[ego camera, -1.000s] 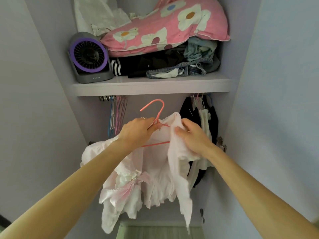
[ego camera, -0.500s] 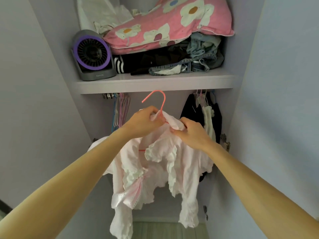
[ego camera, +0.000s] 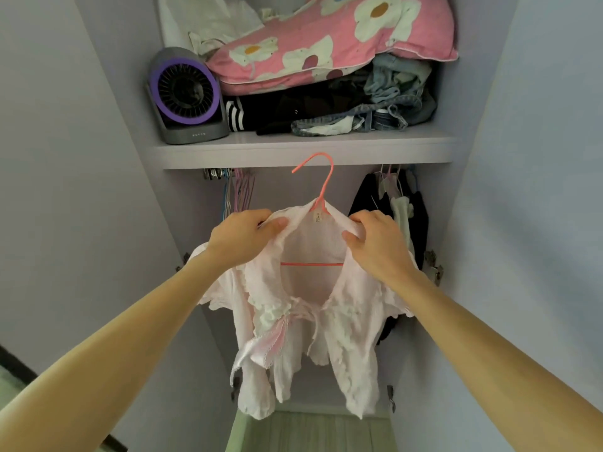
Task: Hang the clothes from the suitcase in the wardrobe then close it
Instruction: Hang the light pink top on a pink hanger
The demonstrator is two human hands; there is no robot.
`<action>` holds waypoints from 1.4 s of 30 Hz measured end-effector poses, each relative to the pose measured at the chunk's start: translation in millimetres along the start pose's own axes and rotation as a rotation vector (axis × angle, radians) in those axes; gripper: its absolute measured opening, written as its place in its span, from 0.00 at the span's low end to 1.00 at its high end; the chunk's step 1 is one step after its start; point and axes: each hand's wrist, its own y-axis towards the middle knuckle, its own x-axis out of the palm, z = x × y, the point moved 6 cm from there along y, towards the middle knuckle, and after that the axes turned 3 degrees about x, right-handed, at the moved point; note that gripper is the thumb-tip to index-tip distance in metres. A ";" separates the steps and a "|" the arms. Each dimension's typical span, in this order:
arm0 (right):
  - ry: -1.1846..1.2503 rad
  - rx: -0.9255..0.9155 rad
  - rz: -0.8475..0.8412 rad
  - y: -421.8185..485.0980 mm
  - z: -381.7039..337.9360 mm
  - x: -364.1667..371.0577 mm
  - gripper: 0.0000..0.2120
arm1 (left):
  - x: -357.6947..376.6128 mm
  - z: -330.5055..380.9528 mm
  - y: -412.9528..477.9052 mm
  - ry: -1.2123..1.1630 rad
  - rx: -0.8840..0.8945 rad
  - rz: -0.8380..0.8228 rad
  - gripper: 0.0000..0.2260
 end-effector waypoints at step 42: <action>-0.091 0.031 -0.116 -15.7 33.4 -18.1 0.13 | 59.3 43.2 48.3 -0.382 0.238 0.163 0.10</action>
